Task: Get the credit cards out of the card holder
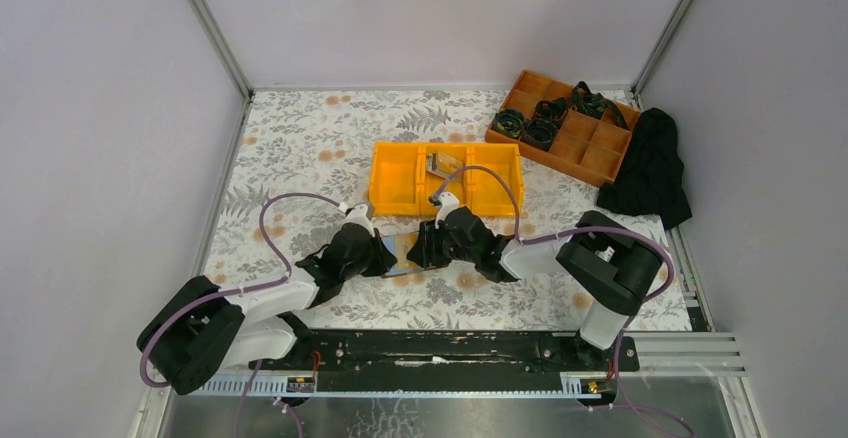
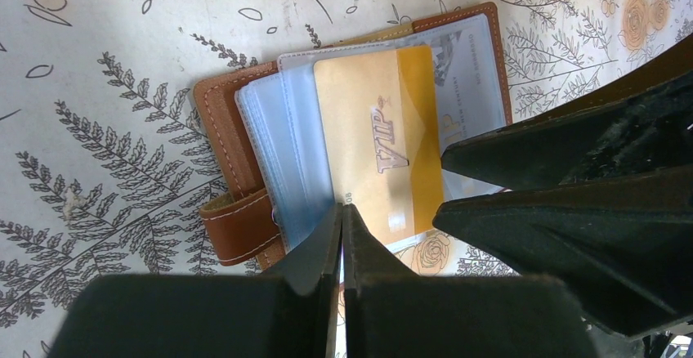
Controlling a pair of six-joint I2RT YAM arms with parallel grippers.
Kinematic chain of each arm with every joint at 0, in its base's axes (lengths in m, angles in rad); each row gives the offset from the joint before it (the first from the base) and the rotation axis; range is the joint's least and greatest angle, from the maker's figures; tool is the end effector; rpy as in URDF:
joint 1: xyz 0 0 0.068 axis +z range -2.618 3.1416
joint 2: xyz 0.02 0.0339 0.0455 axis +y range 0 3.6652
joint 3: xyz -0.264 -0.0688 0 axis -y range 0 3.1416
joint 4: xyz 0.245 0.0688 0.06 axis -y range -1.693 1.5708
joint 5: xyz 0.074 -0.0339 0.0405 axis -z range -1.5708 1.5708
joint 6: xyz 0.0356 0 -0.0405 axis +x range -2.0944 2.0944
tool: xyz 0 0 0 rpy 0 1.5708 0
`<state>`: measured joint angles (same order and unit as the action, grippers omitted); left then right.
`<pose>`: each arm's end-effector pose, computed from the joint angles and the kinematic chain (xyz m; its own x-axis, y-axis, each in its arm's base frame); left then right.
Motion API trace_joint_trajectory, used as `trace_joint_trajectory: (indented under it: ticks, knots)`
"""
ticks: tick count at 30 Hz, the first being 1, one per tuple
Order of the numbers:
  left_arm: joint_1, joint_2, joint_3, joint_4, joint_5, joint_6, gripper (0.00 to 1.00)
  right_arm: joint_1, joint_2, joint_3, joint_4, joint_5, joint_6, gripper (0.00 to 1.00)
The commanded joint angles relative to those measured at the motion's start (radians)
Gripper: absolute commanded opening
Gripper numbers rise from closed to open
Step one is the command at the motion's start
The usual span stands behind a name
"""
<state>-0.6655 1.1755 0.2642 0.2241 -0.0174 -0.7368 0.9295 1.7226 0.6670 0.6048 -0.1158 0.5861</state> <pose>0.1582 -0.1234 0.1308 -0.7773 -0.2439 -0.5799 0.1141 0.8518 -0.5112 0.1949 0.2679 0.1432 -0.6918 -0.0083 -0.7220 -0.5708 0.6187 0.5398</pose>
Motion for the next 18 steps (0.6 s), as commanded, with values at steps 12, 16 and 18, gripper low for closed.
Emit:
trace_joint_trajectory:
  ticks: [12, 16, 18]
  knots:
    - [0.008, 0.02, -0.006, -0.03, 0.0, 0.033, 0.03, -0.032, 0.002, -0.063, 0.138, -0.042, 0.048, 0.43]
    - [0.008, 0.032, -0.001, -0.025, 0.009, 0.031, 0.03, -0.033, 0.018, -0.07, 0.176, -0.066, 0.063, 0.43]
    - [0.007, 0.035, -0.002, -0.023, 0.01, 0.031, 0.03, -0.033, 0.032, -0.068, 0.196, -0.086, 0.073, 0.43]
